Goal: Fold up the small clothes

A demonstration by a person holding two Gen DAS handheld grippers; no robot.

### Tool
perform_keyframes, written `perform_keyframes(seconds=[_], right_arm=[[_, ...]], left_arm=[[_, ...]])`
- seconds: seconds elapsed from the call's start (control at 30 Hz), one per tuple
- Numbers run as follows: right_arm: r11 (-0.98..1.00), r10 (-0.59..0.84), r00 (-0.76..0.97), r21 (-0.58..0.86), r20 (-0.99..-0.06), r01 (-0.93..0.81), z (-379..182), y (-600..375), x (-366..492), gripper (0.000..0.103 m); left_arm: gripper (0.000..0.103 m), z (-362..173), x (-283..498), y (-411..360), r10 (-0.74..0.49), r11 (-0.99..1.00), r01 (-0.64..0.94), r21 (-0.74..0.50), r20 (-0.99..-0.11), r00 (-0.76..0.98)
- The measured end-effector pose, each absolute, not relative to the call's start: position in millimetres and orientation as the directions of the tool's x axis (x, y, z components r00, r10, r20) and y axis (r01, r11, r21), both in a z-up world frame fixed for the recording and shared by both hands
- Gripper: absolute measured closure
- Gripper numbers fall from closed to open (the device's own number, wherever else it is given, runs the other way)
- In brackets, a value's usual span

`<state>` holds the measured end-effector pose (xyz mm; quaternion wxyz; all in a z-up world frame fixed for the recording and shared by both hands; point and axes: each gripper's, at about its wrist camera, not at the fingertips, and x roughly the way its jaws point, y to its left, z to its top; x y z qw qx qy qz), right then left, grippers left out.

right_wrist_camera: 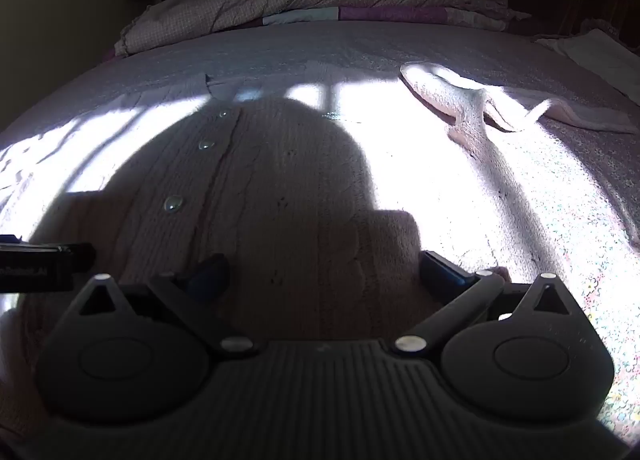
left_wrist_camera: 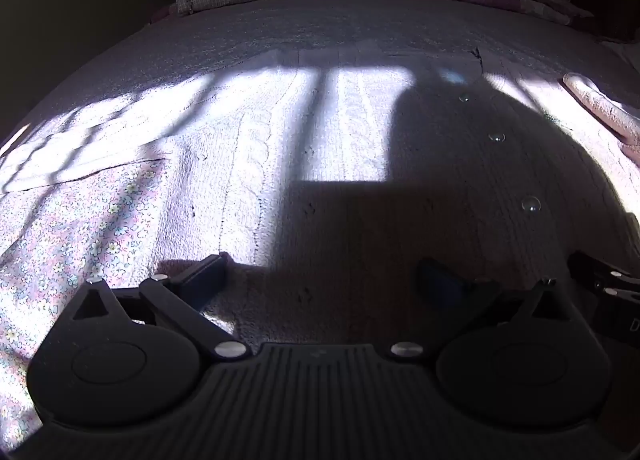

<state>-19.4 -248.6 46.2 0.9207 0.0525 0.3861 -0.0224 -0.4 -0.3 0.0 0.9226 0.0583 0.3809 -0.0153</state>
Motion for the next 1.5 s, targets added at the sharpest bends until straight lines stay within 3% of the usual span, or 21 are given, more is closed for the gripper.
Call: perform_keyframes(seconds=[1.5], right_arm=[[0.994, -0.003, 0.720, 0.075, -0.694, 0.077, 46.5, -248.1, -24.2, 0.000]], left_arm=[[0.000, -0.5, -2.4, -1.6, 0.015, 0.993, 0.071, 0.095, -0.696, 0.718]])
